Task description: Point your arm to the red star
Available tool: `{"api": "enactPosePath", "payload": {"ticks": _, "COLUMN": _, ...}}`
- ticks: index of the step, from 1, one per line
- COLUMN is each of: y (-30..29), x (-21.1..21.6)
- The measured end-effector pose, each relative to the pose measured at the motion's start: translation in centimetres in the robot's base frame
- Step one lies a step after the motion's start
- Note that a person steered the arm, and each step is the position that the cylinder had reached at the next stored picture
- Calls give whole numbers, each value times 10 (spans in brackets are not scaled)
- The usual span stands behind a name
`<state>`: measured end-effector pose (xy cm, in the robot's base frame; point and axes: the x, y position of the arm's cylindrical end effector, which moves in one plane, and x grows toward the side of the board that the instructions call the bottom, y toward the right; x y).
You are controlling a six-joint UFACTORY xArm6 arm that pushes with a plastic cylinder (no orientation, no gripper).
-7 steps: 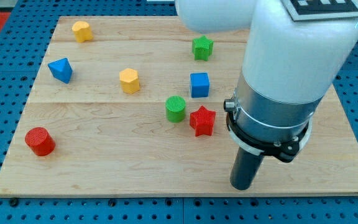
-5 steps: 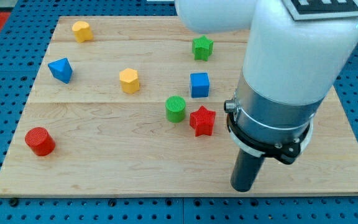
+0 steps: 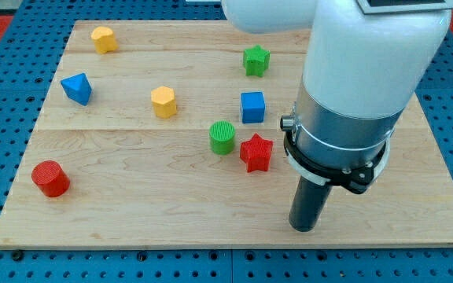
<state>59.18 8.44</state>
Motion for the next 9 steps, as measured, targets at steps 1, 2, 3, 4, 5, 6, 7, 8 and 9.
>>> {"api": "enactPosePath", "payload": {"ticks": 1, "y": -10, "x": -10}}
{"api": "enactPosePath", "payload": {"ticks": 2, "y": -13, "x": -14}}
{"api": "enactPosePath", "payload": {"ticks": 3, "y": -13, "x": -8}}
{"api": "enactPosePath", "payload": {"ticks": 4, "y": -13, "x": -8}}
{"api": "enactPosePath", "payload": {"ticks": 5, "y": -28, "x": -17}}
{"api": "enactPosePath", "payload": {"ticks": 6, "y": -45, "x": -39}}
{"api": "enactPosePath", "payload": {"ticks": 7, "y": -28, "x": -44}}
{"api": "enactPosePath", "payload": {"ticks": 8, "y": 3, "x": -65}}
{"api": "enactPosePath", "payload": {"ticks": 9, "y": -36, "x": -88}}
